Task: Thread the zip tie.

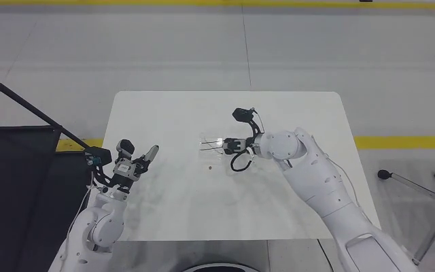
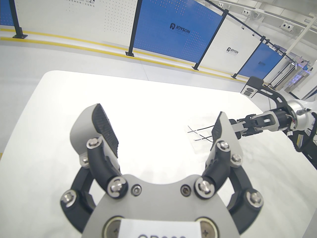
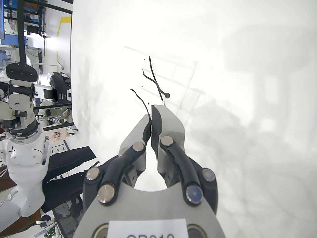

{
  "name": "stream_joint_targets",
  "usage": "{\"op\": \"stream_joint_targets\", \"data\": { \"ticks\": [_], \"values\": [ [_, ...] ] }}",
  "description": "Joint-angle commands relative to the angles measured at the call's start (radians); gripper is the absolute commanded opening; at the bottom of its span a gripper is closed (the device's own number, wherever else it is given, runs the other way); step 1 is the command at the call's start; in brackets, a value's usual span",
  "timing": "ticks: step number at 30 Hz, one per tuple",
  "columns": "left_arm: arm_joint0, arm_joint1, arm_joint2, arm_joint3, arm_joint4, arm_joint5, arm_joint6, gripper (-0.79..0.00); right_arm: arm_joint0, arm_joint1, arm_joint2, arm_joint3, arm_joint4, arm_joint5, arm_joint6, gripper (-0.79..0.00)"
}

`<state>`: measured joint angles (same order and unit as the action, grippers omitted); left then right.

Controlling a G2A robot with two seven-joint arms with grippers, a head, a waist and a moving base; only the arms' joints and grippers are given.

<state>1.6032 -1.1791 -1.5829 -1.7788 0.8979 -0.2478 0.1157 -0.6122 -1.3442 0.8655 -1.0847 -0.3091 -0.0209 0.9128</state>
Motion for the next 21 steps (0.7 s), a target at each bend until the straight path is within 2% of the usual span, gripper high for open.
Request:
{"op": "stream_joint_targets", "data": {
  "ticks": [1, 6, 8, 11, 15, 21],
  "values": [
    [0.0, 0.0, 0.0, 0.0, 0.0, 0.0, 0.0, 0.0, -0.005, 0.005, 0.015, -0.015, -0.004, -0.002, 0.004, -0.785],
    [-0.001, 0.0, 0.0, -0.001, 0.001, -0.001, 0.0, 0.0, -0.021, 0.029, 0.073, -0.089, -0.008, -0.055, 0.062, -0.785],
    [-0.008, 0.002, -0.004, -0.003, 0.009, -0.046, -0.004, 0.0, -0.021, 0.041, 0.097, -0.125, -0.001, -0.109, 0.132, -0.785],
    [-0.026, 0.009, -0.022, 0.012, -0.014, -0.152, -0.027, 0.0, -0.012, 0.058, 0.126, -0.172, -0.003, -0.189, 0.236, -0.785],
    [-0.058, 0.022, -0.053, 0.05, -0.068, -0.364, -0.087, 0.0, 0.014, 0.07, 0.125, -0.213, 0.013, -0.275, 0.395, -0.785],
    [-0.12, 0.039, -0.061, 0.06, -0.073, -0.507, -0.224, 0.0, 0.052, 0.069, 0.092, -0.246, 0.046, -0.323, 0.468, -0.785]
  ]
}}
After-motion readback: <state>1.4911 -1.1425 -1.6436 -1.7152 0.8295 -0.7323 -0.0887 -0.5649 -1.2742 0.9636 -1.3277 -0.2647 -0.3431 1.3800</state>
